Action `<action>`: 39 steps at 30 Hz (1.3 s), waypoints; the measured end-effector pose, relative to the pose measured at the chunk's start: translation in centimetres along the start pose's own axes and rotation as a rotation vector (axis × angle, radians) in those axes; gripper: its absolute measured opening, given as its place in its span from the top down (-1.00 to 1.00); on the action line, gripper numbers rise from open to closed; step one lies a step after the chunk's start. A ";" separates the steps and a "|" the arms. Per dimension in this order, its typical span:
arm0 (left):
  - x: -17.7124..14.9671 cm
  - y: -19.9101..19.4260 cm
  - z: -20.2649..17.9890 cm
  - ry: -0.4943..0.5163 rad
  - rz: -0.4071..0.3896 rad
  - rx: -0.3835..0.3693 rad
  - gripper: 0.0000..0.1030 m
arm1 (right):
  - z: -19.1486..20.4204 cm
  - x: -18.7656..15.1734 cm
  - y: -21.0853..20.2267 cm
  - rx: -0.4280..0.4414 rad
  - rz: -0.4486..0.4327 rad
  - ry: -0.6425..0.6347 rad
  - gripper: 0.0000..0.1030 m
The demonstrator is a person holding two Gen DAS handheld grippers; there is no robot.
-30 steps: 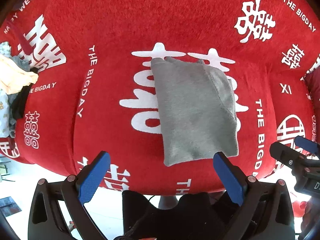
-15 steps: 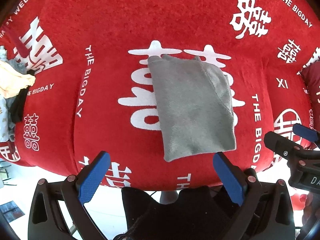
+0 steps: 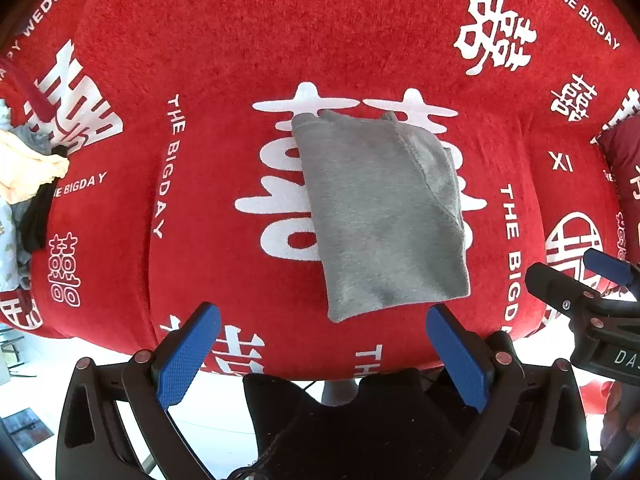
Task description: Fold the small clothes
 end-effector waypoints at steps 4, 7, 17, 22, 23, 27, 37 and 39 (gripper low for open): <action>-0.1 -0.1 0.0 0.004 -0.003 -0.007 -1.00 | -0.1 0.0 -0.1 -0.009 -0.005 0.003 -1.00; 0.0 -0.1 0.0 0.006 -0.003 -0.009 -1.00 | -0.1 0.0 -0.2 -0.012 -0.004 0.004 -1.00; 0.0 -0.2 0.0 0.009 -0.011 -0.020 -1.00 | 0.0 0.0 -0.2 -0.013 -0.003 0.004 -1.00; -0.1 -0.3 0.0 0.007 -0.011 -0.019 -1.00 | 0.1 0.0 -0.2 -0.013 0.000 -0.002 -1.00; -0.1 -0.3 0.0 0.007 -0.012 -0.020 -1.00 | 0.1 0.0 -0.1 -0.013 0.001 -0.003 -1.00; -0.3 -0.3 0.2 0.006 -0.012 -0.018 -1.00 | 0.1 -0.1 -0.2 -0.012 0.000 -0.008 -1.00; -0.7 -0.5 0.5 -0.007 -0.020 -0.015 -1.00 | 0.5 -0.2 -0.4 -0.018 -0.006 -0.020 -1.00; -0.8 -0.5 0.6 -0.006 -0.021 -0.013 -1.00 | 0.6 -0.2 -0.5 -0.022 -0.011 -0.026 -1.00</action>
Point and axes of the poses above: each gripper's, at about its wrist camera, not at the fingertips, and y roughly the way its jaws point, z to its left, x to its top, the point moved 2 cm from there along y, roughly the way its jaws point, and after that the axes turned 2 degrees about -z, right-handed, at the moved point
